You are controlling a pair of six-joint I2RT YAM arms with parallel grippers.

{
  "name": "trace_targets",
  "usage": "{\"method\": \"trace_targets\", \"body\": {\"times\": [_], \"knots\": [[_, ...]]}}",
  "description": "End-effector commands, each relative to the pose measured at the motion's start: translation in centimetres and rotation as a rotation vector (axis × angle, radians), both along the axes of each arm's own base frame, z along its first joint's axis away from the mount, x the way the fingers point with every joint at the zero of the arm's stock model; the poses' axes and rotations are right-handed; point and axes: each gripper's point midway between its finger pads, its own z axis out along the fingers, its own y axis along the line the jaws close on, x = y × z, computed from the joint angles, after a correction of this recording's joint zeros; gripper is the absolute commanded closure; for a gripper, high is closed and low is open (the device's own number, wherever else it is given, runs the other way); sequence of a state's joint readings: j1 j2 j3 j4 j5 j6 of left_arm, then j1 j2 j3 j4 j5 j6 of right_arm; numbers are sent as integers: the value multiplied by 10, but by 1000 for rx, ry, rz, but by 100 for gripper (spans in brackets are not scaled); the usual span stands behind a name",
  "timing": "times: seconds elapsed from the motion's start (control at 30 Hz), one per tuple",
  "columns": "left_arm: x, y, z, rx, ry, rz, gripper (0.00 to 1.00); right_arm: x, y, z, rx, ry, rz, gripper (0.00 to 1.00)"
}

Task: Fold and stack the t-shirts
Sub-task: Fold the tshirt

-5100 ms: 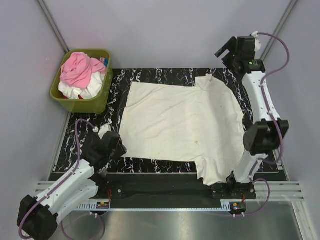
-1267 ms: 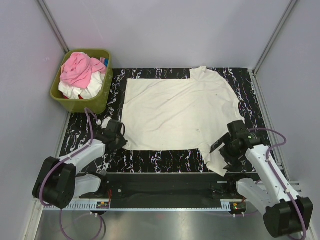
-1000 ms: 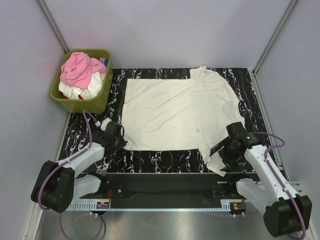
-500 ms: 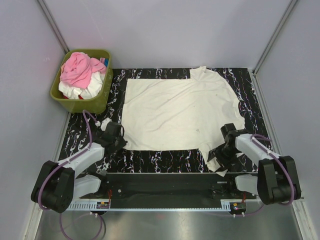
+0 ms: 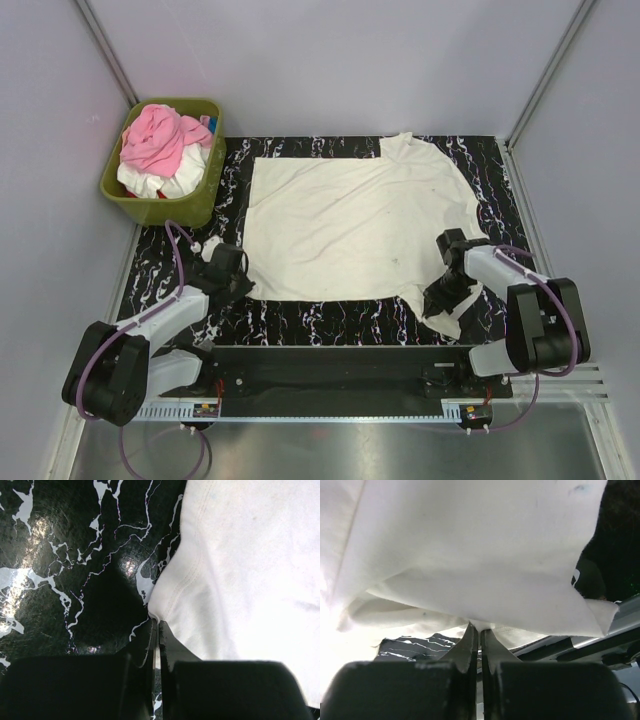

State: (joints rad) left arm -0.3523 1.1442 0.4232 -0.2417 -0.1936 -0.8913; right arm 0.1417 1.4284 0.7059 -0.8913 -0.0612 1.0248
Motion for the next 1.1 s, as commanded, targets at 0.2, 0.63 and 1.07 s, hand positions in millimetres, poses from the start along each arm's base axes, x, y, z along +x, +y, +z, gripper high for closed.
{"method": "trace_targets", "body": {"times": [0.2,0.63,1.07], "knots": [[-16,0,18,-22,24,-17,100,1,-14,40,-44,-183,60,100],[8,-7,97,-18,-37,-69,100,78,-20,128,-116,-459,285,100],[84,-6,114,-14,15,-88,100,192,-31,142,-246,-373,526,100]]}}
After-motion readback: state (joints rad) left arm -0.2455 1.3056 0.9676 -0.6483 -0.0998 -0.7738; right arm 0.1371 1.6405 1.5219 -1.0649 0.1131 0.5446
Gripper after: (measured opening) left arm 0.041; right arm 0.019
